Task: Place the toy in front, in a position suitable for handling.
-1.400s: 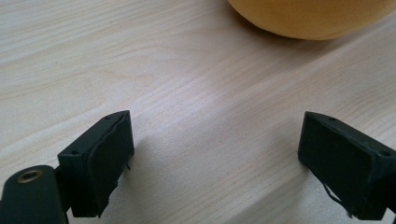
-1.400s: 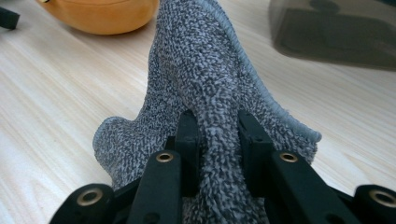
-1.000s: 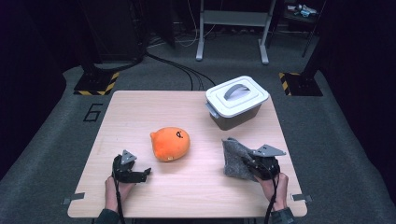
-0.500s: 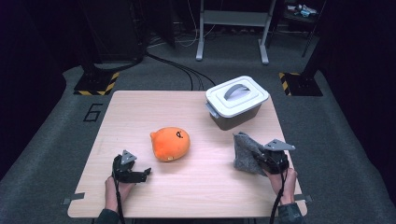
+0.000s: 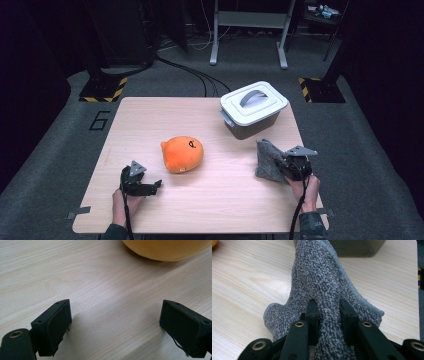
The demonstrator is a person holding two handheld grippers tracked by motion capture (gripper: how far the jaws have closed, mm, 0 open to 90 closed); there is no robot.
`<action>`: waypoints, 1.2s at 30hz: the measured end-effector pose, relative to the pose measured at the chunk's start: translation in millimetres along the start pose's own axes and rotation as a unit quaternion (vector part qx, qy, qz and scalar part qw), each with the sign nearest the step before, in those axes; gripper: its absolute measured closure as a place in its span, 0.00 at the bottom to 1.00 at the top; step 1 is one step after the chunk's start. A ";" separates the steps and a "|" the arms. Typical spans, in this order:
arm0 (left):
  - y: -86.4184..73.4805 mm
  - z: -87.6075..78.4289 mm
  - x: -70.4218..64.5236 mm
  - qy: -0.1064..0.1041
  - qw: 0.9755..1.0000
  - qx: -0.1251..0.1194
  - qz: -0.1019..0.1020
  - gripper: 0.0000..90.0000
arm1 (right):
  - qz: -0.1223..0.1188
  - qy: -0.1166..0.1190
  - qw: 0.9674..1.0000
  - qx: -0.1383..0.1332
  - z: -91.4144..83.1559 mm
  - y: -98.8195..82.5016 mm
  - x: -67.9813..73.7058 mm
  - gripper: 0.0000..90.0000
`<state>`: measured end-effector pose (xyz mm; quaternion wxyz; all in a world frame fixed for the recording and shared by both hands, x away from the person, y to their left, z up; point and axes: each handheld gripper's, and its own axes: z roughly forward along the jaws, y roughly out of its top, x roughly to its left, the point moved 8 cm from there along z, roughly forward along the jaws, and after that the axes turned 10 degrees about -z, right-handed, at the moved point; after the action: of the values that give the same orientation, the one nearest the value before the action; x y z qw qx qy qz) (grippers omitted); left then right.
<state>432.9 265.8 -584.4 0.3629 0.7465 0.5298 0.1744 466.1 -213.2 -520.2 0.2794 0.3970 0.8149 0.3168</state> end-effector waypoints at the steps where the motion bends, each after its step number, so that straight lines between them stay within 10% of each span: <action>1: 0.0 0.0 0.0 0.000 1.000 0.000 0.000 0.11 | 0.007 -0.001 1.000 0.003 1.5 -1.1 -0.7 0.80; 14: 0.0 0.0 0.0 0.000 1.000 0.000 0.000 0.11 | 0.032 -0.025 0.998 0.049 30.2 -21.3 -16.4 0.63; 19: 0.0 0.0 0.0 0.000 1.000 0.000 0.000 0.11 | 0.047 -0.034 0.997 0.059 37.0 -27.3 -21.1 0.37; 36: 0.0 -0.1 -0.1 0.000 1.000 0.000 0.000 0.11 | 0.076 -0.006 0.997 0.015 4.3 -38.2 4.5 0.03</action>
<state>432.8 265.7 -584.4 0.3628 0.7465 0.5299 0.1744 448.8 -226.8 -552.0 0.2535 0.4639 0.7851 0.3227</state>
